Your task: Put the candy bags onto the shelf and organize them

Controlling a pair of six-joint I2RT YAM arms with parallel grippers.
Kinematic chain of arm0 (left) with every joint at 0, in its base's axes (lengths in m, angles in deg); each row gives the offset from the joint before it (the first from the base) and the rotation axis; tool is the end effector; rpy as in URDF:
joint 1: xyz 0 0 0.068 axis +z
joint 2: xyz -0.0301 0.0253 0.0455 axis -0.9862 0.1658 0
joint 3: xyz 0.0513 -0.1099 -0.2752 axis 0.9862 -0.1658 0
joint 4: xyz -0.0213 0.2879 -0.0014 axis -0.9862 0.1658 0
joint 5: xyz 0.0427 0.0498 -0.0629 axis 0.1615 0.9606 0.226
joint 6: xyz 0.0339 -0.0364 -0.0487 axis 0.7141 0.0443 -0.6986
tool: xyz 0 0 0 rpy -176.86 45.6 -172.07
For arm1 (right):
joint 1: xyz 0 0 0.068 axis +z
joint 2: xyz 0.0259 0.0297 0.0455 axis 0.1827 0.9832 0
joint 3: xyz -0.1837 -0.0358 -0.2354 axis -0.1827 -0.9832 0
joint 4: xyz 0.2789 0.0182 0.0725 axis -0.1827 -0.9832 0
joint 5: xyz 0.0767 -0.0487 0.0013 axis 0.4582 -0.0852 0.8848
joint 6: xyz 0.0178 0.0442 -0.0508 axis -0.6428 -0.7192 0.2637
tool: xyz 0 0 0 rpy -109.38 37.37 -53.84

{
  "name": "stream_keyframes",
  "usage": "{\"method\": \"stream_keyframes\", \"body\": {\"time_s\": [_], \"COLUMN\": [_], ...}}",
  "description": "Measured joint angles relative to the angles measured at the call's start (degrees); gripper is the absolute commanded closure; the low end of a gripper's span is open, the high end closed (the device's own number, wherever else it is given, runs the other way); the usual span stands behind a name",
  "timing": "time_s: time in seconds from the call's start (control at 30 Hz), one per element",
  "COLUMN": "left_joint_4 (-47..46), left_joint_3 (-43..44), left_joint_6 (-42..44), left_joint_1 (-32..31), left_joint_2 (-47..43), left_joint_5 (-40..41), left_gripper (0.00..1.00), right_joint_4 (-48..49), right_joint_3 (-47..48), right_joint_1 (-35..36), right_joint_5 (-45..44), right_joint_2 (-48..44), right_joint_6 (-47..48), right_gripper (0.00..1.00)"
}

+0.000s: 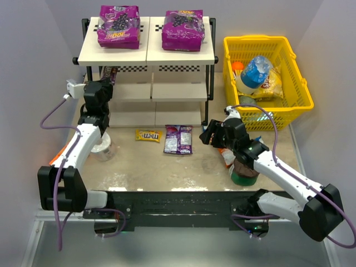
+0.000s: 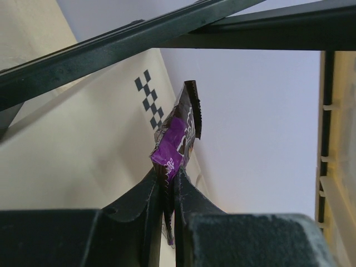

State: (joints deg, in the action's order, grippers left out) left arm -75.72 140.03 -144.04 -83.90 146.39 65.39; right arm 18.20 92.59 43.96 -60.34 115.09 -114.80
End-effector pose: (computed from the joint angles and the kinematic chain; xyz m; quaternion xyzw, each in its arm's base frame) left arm 0.3555 -0.0009 0.3488 -0.5330 0.5266 -0.3049 0.5879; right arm 0.2271 0.1445 0.2649 0.0727 0.8714 0.2610 0.4090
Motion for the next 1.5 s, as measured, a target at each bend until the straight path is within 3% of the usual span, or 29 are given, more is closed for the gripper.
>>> {"method": "stream_keyframes", "body": {"time_s": [0.13, 0.23, 0.4, 0.53, 0.73, 1.13, 1.33, 1.5], "left_joint_4": [2.36, 3.98, 6.4, 8.04, 10.78, 20.06, 22.6, 23.08], "left_joint_3": [0.79, 0.79, 1.29, 2.47, 4.98, 7.21, 5.05, 2.27], "left_joint_6": [-0.33, -0.35, -0.39, 0.09, 1.57, 5.38, 9.2, 15.41], "left_joint_1": [0.04, 0.04, 0.07, 0.07, 0.07, 0.07, 0.07, 0.11], "left_joint_2": [1.49, 2.01, 2.47, 2.75, 2.75, -0.92, -7.39, -14.93], "left_joint_5": [0.28, 0.55, 1.36, 1.66, 2.08, 1.25, 0.42, -2.21], "left_gripper": [0.96, 0.82, 0.7, 0.48, 0.3, 0.23, 0.22, 0.19], "right_joint_4": [0.11, 0.17, 0.2, 0.17, 0.02, -0.79, -1.2, -1.14], "right_joint_3": [0.0, 0.0, 0.0, 0.0, 0.0, 0.0, 0.0, 0.0], "right_joint_1": [0.0, 0.0, 0.0, 0.0, 0.0, 0.0, 0.0, 0.0], "right_joint_5": [0.0, 0.0, 0.0, -0.02, -0.17, -0.24, -0.33, -0.46], "right_joint_2": [0.22, 0.52, 0.79, 0.79, 0.79, 0.61, -0.24, -3.04], "right_joint_6": [0.0, 0.0, 0.0, 0.0, 0.02, 0.0, 0.0, -0.15], "right_gripper": [0.33, 0.33, 0.33, 0.33, 0.34, 0.33, 0.27, 0.17]}}
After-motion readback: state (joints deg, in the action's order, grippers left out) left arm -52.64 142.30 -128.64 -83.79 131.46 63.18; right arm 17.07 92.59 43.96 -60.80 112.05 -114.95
